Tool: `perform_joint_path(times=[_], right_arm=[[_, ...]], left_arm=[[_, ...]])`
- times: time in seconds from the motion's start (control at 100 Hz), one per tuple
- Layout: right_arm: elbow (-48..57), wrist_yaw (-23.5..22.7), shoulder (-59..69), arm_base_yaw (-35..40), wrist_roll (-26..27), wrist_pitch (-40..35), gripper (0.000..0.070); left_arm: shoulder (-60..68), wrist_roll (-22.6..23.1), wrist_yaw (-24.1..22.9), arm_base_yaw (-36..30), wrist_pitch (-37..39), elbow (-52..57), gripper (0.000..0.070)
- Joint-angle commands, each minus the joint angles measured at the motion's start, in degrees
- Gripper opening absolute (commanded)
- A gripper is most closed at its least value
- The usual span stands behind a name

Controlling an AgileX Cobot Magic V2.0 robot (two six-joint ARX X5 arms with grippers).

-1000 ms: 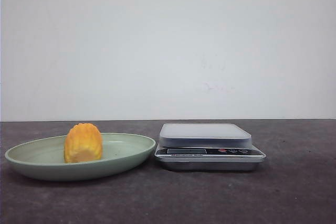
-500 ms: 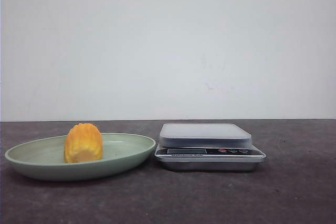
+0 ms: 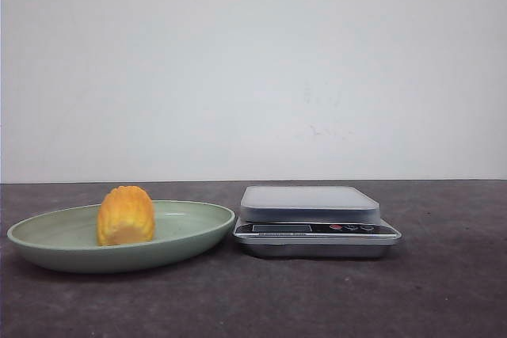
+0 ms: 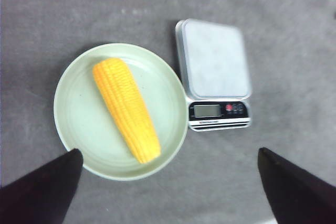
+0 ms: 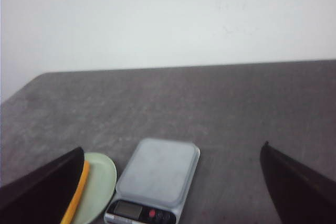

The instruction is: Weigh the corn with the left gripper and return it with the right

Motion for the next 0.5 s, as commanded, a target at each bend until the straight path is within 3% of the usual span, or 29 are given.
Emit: perform_joint_path(times=[0.0,0.22,0.49], right_arm=[[0.5,0.0,0.7,0.2,0.5,-0.3,0.068],[0.5,0.2,2.2,0.2,-0.7,-0.9,0.068],[0.5,0.7,3.1,0.2,-3.6,-2.9,0.068]], left_arm=[[3.8,0.0,-1.1,-1.7,2.0,0.7,0.066],[16.7,0.1,-2.4,-7.7,8.1,0.7,0.066],[30.1,1.7,-2.4,-10.6,7.2,0.7,0.066]])
